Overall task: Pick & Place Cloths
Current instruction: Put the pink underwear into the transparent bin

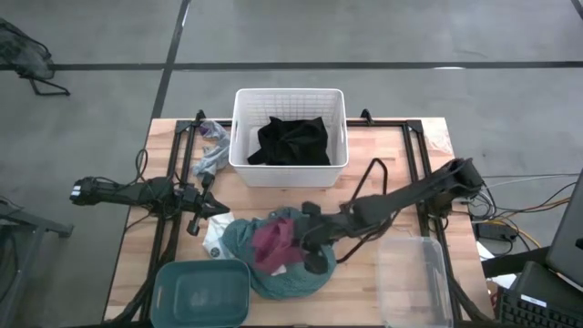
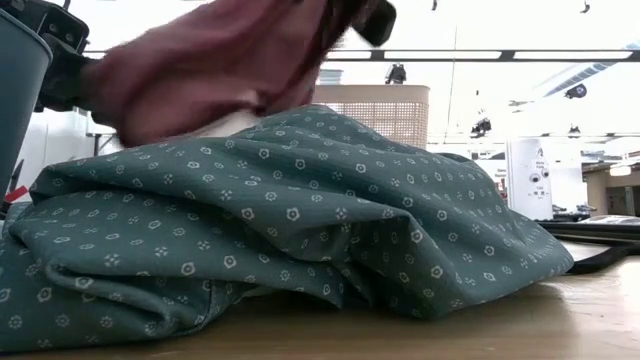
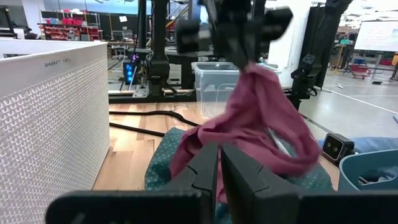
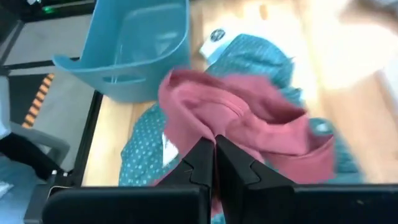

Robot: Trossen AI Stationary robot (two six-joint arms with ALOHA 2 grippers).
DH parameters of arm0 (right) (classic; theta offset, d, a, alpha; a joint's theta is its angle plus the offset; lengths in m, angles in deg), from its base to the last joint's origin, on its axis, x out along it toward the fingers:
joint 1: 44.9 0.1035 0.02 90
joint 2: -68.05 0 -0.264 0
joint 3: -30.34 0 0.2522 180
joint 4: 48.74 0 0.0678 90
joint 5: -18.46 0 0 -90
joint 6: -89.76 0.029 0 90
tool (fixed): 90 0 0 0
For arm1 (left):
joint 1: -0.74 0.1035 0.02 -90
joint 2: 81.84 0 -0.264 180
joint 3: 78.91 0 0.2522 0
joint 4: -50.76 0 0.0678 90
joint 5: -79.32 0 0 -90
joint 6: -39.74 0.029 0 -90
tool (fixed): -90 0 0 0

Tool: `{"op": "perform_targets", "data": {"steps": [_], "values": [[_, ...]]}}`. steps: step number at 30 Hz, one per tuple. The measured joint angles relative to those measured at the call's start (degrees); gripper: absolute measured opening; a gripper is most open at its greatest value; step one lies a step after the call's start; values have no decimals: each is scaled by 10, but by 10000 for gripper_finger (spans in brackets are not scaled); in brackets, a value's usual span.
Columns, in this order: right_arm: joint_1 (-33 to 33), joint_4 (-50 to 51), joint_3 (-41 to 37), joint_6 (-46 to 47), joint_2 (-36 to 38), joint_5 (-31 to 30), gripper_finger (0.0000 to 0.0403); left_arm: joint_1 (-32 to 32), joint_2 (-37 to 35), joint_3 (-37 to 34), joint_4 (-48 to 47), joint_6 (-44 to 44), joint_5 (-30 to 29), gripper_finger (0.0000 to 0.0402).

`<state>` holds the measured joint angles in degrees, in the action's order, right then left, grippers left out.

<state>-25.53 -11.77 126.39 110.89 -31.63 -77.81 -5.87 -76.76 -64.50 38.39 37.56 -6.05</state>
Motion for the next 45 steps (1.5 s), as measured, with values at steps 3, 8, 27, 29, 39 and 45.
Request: {"op": "perform_targets", "data": {"steps": [3,8,27,29,39,45], "values": [[5,40,17,-8,31,-30,9,0,0,0,0,0,0,26],[25,82,25,-4,101,-90,8,0,0,0,0,0,0,26],[169,235,38,254,356,-89,8,0,3,0,0,0,0,26],[187,264,38,301,373,-90,8,0,3,0,0,0,0,26],[243,503,59,687,416,-89,8,0,3,0,0,0,0,26],[259,606,57,942,393,92,8,0,3,0,0,0,0,26]]}}
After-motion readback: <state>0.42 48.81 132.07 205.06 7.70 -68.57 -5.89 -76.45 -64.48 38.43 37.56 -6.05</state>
